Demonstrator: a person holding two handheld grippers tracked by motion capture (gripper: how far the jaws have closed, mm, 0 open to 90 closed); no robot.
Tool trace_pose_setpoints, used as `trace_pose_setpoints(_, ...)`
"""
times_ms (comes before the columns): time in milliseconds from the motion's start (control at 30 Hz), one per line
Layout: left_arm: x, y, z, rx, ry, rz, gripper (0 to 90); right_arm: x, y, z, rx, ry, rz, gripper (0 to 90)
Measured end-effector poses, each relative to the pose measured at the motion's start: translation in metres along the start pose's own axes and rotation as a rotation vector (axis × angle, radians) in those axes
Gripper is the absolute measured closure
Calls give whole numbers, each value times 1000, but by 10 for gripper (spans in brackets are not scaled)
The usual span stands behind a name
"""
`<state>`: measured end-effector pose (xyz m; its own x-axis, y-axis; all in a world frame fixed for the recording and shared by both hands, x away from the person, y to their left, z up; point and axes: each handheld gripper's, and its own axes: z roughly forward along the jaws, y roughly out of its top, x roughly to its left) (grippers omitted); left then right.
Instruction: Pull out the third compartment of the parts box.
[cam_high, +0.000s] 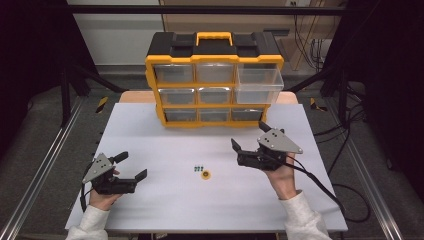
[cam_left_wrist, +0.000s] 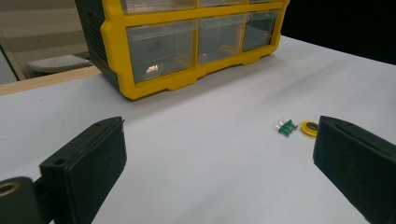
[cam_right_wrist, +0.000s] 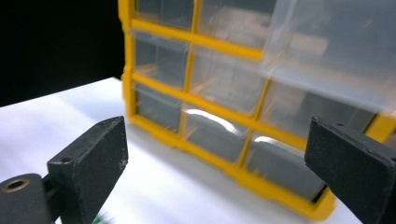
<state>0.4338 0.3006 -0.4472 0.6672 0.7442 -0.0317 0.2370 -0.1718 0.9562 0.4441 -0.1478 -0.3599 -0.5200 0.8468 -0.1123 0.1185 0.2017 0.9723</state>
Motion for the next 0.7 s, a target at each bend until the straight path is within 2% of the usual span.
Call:
trace_pose_setpoints(67, 0, 0, 0, 1, 2, 0, 24, 3, -3, 1, 16, 26, 33, 58)
trace_pose_setpoints(100, 0, 0, 0, 1, 2, 0, 24, 3, -3, 1, 16, 26, 33, 58)
trace_pose_setpoints(133, 0, 0, 0, 2, 2, 2, 24, 7, -7, 3, 22, 49, 51, 56)
trace_pose_setpoints(300, 0, 0, 0, 4, 1, 2, 23, 17, -14, 7, 37, 72, 83, 53)
trace_pose_setpoints(400, 0, 0, 0, 0, 1, 1, 23, 23, -19, 13, 72, 100, 116, 55)
trace_pose_setpoints(567, 0, 0, 0, 2, 2, 1, 23, 31, -29, 24, 143, 128, 112, 56)
trace_pose_setpoints(700, 0, 0, 1, 3, 2, 3, 23, 38, -38, 33, 166, 128, 112, 62)
